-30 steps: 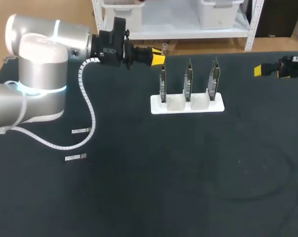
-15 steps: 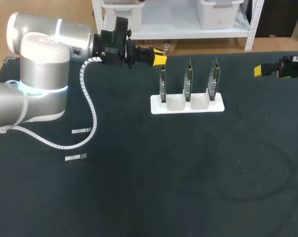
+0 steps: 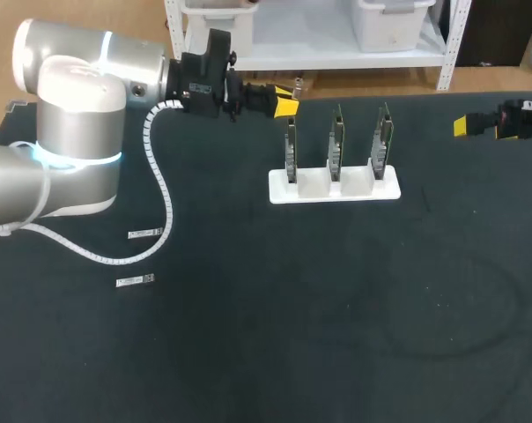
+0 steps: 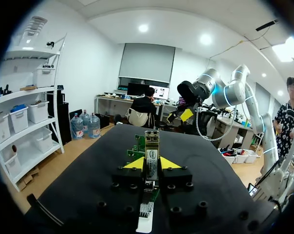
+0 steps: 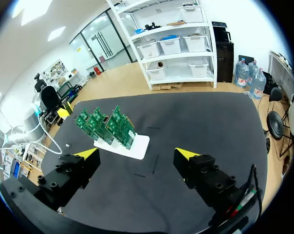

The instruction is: Pick up the optical module with the left hand, and insert it into the network port with the right hand.

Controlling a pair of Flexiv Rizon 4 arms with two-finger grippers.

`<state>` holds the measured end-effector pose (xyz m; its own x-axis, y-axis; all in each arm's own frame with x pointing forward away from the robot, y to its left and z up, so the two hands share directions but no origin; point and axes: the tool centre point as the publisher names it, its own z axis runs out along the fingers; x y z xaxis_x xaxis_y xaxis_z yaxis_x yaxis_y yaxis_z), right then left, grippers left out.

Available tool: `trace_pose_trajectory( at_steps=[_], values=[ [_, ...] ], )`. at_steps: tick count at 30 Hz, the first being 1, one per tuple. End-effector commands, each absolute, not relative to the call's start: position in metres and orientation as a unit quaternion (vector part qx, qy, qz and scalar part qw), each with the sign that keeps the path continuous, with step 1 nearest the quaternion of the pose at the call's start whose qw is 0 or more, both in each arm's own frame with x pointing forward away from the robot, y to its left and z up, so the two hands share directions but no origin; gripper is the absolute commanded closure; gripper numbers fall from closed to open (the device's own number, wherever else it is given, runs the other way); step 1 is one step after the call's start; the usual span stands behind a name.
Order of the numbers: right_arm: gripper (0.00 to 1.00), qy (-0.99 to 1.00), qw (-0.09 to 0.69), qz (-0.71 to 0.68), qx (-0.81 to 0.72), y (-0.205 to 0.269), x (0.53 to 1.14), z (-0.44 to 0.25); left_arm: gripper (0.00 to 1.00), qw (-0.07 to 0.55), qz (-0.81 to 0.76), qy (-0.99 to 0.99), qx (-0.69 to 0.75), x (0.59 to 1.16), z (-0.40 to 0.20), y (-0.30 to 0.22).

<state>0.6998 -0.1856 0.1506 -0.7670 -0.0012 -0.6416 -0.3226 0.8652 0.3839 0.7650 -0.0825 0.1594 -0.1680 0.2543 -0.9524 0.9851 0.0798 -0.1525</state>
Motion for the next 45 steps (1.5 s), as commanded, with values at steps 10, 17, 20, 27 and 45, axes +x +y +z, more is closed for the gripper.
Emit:
trace_pose_trajectory(
  at_steps=[10, 17, 20, 27, 45],
  values=[
    [0.00, 0.832, 0.369, 0.263, -0.319, -0.150, 0.725, 0.187, 1.00, 0.400, -0.453, 0.616, 0.505, 0.767, 0.160, -0.083],
    [0.00, 0.817, 0.363, 0.269, -0.359, -0.115, 0.730, 0.192, 1.00, 0.400, -0.453, 0.616, 0.505, 0.767, 0.160, -0.083],
    [0.00, 0.827, 0.371, 0.249, -0.341, -0.112, 0.732, 0.192, 1.00, 0.400, -0.453, 0.616, 0.505, 0.767, 0.160, -0.083],
    [0.00, 0.827, 0.371, 0.249, -0.341, -0.112, 0.732, 0.192, 1.00, 0.400, -0.453, 0.616, 0.505, 0.767, 0.160, -0.083],
    [0.00, 0.727, 0.348, 0.264, -0.529, -0.050, 0.756, 0.202, 1.00, 0.400, -0.453, 0.616, 0.505, 0.767, 0.160, -0.083]
  ],
)
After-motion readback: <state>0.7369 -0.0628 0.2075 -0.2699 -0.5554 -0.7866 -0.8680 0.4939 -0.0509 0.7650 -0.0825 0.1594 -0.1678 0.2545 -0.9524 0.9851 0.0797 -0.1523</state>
